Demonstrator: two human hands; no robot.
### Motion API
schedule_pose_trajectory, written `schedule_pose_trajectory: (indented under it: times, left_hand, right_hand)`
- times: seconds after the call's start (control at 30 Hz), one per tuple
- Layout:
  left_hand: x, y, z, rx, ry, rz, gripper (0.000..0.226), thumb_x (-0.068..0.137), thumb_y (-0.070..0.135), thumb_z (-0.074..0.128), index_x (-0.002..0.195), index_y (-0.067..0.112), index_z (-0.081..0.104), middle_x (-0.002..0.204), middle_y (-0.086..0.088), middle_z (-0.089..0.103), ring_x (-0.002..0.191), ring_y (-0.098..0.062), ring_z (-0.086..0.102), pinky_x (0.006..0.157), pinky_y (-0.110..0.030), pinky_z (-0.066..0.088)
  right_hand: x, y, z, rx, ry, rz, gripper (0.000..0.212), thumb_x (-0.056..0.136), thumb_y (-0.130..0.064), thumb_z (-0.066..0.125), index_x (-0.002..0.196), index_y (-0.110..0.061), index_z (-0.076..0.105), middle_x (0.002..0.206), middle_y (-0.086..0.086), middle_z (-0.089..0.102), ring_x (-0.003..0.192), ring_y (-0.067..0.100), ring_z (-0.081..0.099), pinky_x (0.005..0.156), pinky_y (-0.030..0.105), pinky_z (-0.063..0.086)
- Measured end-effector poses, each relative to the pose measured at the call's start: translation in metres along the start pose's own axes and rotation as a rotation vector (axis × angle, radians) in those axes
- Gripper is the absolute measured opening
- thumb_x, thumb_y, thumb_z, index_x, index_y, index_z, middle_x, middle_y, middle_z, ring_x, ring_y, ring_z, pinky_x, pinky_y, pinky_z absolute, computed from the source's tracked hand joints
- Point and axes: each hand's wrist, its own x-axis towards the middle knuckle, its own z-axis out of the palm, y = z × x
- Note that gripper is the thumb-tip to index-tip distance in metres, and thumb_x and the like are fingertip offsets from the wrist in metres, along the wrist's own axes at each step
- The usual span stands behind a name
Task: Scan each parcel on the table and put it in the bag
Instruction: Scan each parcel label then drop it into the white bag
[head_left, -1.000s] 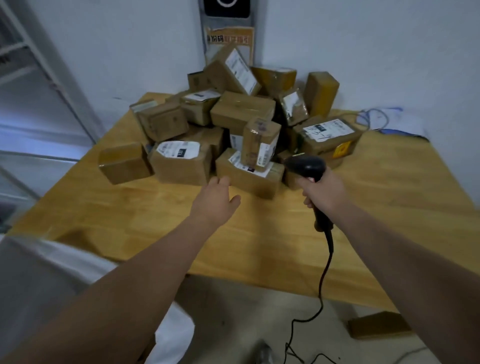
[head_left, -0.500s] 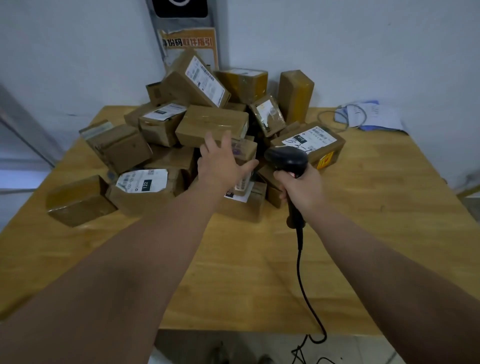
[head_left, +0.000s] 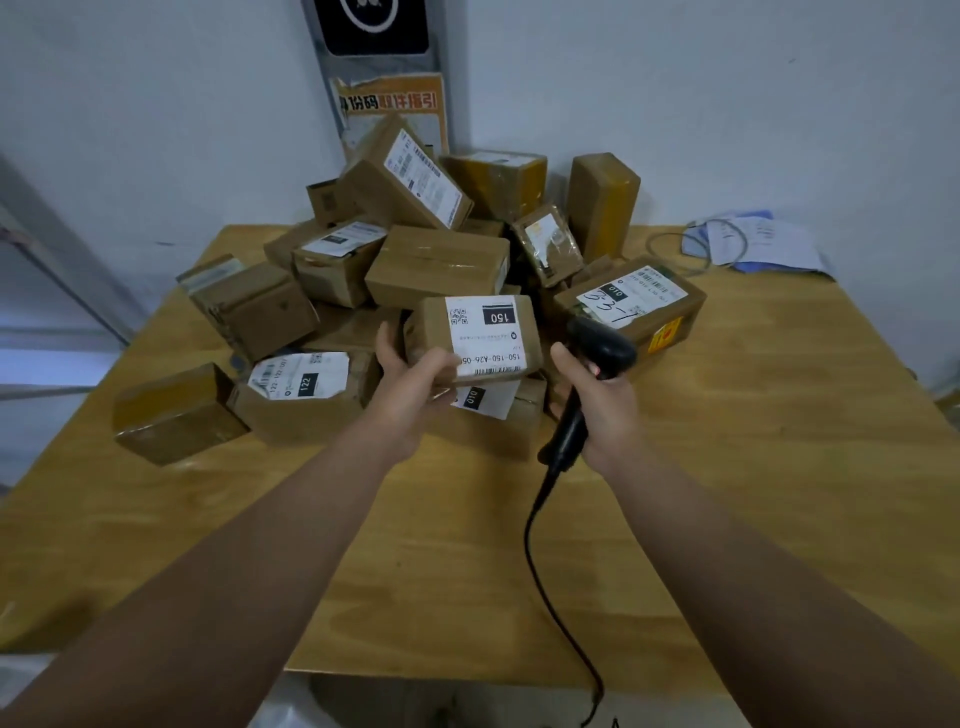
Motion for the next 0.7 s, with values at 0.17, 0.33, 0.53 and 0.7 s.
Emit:
schedule_pose_trajectory:
  times: [0.17,0.33,0.53,0.7]
  left_hand:
    - [-0.017,-0.011,-0.001,0.0,-0.12,-0.077,0.079,0.082,0.033,0.065,0.146,0.041,0.019,0.138,-0.006,0.048,0.115,-0.032,0.058,0.095,-0.045,0.048]
    - [-0.021,0.0,-0.017,0.504,-0.141,-0.021,0.101,0.066,0.047,0.076,0.148,0.041,0.017,0.151,0.003,0.032,0.133,-0.021,0.038,0.108,-0.041,0.034]
    - [-0.025,0.029,-0.018,0.798,-0.521,-0.015,0.09,0.082,0.022,0.075,0.151,0.033,0.019,0.151,0.002,0.034,0.129,-0.014,0.044,0.094,-0.022,0.04]
    - [-0.023,0.026,-0.022,0.778,-0.474,-0.062,0.081,0.077,0.023,0.08,0.142,0.03,0.031,0.124,0.009,0.049,0.104,-0.003,0.054,0.072,-0.014,0.048]
  right_hand:
    - [-0.013,0.007,0.023,0.229,-0.115,0.009,0.041,0.082,-0.018,0.075,0.12,-0.005,0.063,0.109,0.009,0.073,0.102,0.023,0.07,0.086,0.043,0.057]
    - [-0.002,-0.001,0.02,-0.261,-0.139,-0.149,0.052,0.076,-0.013,0.08,0.123,-0.011,0.059,0.11,0.002,0.072,0.103,0.016,0.069,0.095,0.043,0.054]
    - [-0.001,-0.024,0.011,-0.686,-0.659,-0.103,0.067,0.071,-0.008,0.083,0.13,-0.011,0.052,0.113,0.004,0.071,0.106,0.015,0.068,0.092,0.036,0.054]
    - [-0.007,-0.022,0.009,-0.603,-0.659,-0.076,0.05,0.079,-0.014,0.077,0.126,-0.014,0.059,0.114,0.003,0.071,0.109,0.015,0.066,0.096,0.033,0.051]
